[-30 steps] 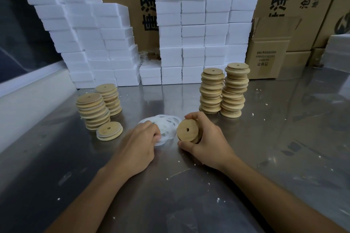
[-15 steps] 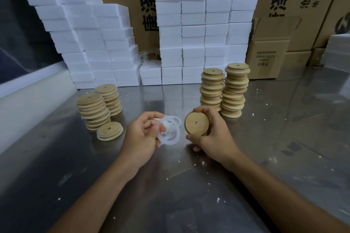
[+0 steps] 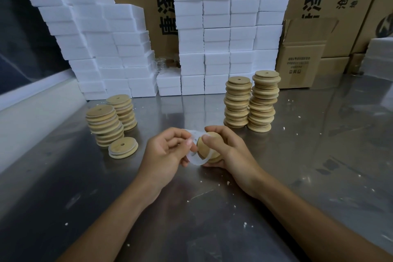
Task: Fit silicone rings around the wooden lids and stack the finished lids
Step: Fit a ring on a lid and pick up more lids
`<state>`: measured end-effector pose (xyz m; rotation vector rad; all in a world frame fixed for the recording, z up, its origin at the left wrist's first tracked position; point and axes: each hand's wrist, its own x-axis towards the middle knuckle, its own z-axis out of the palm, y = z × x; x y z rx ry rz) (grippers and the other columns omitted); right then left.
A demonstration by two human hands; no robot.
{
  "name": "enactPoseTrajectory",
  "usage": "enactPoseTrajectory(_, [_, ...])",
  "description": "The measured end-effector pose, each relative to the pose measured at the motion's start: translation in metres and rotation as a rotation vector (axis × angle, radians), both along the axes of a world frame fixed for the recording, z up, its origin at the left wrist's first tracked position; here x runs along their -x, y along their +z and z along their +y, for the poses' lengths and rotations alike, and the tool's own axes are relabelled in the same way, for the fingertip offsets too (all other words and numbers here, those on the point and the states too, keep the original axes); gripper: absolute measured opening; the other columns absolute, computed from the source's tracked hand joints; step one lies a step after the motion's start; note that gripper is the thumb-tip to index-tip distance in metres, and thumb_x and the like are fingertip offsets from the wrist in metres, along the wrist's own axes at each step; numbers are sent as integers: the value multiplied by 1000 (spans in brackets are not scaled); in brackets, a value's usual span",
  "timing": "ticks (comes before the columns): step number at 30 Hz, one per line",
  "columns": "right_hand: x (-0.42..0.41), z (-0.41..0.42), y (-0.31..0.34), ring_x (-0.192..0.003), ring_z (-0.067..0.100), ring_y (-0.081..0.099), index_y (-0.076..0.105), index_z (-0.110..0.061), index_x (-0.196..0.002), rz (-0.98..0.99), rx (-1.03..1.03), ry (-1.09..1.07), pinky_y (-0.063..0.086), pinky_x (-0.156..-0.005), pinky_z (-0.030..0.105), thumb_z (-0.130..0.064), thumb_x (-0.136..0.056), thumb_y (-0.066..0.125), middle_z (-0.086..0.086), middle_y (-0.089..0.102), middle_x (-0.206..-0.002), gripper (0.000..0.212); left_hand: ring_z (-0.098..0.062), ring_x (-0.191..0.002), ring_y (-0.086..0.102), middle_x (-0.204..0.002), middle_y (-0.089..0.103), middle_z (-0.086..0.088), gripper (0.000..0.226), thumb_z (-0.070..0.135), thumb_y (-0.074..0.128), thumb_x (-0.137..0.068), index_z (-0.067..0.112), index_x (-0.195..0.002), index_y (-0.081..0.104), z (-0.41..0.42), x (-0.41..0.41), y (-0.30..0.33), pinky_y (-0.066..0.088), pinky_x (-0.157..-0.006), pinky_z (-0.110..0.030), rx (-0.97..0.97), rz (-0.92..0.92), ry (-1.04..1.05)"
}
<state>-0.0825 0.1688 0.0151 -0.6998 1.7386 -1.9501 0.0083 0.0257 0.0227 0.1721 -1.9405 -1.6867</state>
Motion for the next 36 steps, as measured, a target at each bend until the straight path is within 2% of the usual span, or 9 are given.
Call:
enactPoseTrajectory(5, [-9,-4,-3,-80,13,67,66,-12,-104,277,3,-50,61,-62,40,-22,-98,61,4,69,-98,13,-14,-47,56,-68,68,-3,8,5,67,-88,9,-81,68,4,3,-3,48,-47,-24,38,15,70])
enactPoseTrajectory(9, [-13,-6,-8,-78,18,66,67,-14,-98,544,8,-145,59,-61,40,-21,-99,58,-5,69,-88,11,-11,-47,55,-64,65,-5,14,11,70,-87,14,-74,68,9,4,-5,47,-45,-22,50,-11,144])
enactPoseTrajectory(11, [-13,-7,-10,-72,17,64,64,-19,-98,549,37,-160,58,-53,41,-25,-101,55,-7,66,-82,11,-14,-56,61,-74,67,-10,14,13,69,-88,15,-74,67,10,4,-4,52,-49,-26,-7,-22,117])
enactPoseTrajectory(14, [-10,-7,-11,-68,10,60,57,-24,-98,605,38,-190,56,-57,41,-33,-101,52,-12,62,-79,11,-20,-70,68,-83,71,-10,7,16,65,-89,16,-83,68,10,1,-3,58,-53,-35,-145,-67,-16])
enactPoseTrajectory(19, [-8,-7,-11,-68,10,61,56,-23,-97,594,40,-160,56,-55,42,-33,-100,52,-12,62,-80,11,-24,-73,72,-84,74,-7,4,9,70,-85,12,-86,71,12,0,-3,58,-55,-32,-160,-18,1])
enactPoseTrajectory(24, [-3,-7,-11,-86,10,67,66,-19,-92,636,-1,-179,55,-69,30,-22,-98,61,-13,69,-87,8,-10,-61,71,-71,75,5,24,0,75,-78,22,-69,72,4,4,-7,52,-53,-16,97,65,168])
enactPoseTrajectory(30, [4,-3,-12,-84,8,72,74,-15,-89,566,-48,-171,54,-70,23,-16,-90,72,-8,75,-87,3,-12,-66,72,-75,74,11,28,7,77,-79,35,-75,73,-7,4,-11,60,-63,-33,255,37,213])
enactPoseTrajectory(33, [9,1,-8,-84,9,73,76,-12,-90,569,-60,-156,58,-74,29,-14,-88,74,-6,76,-90,3,-16,-73,73,-78,75,10,25,10,75,-82,34,-78,74,-8,3,-10,61,-68,-46,286,42,192])
enactPoseTrajectory(36, [13,6,-3,-86,13,74,77,-11,-89,522,-87,-120,61,-81,43,-13,-86,76,-2,77,-91,4,-19,-73,73,-78,75,5,22,8,76,-81,30,-78,76,-6,1,-8,61,-67,-45,229,29,164])
